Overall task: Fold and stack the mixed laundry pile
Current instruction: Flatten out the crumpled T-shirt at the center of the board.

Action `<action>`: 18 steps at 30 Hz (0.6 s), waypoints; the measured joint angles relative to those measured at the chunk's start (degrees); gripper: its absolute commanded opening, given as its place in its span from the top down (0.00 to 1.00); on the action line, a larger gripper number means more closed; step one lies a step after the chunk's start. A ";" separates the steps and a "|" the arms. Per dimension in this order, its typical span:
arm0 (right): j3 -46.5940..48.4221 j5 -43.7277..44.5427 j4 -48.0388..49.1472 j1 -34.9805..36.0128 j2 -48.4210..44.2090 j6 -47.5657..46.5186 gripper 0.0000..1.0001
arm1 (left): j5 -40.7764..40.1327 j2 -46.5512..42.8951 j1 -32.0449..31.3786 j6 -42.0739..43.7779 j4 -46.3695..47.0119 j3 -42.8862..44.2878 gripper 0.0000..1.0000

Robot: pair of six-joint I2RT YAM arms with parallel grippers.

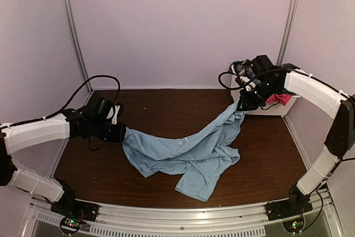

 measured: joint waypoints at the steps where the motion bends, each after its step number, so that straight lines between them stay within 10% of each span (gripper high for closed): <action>1: -0.02 -0.48 0.61 0.00 1.68 -0.07 1.00 | 0.04 1.68 1.33 -1.01 -1.27 -1.16 0.96; 8: -2.08 -4.31 3.02 1.64 8.52 -0.63 1.00 | 0.70 4.66 7.63 -5.09 -6.47 -5.70 0.53; 18: -4.46 -7.10 3.48 2.16 5.75 -0.44 1.00 | 8.61 -2.12 10.54 -4.13 -7.17 -4.96 0.47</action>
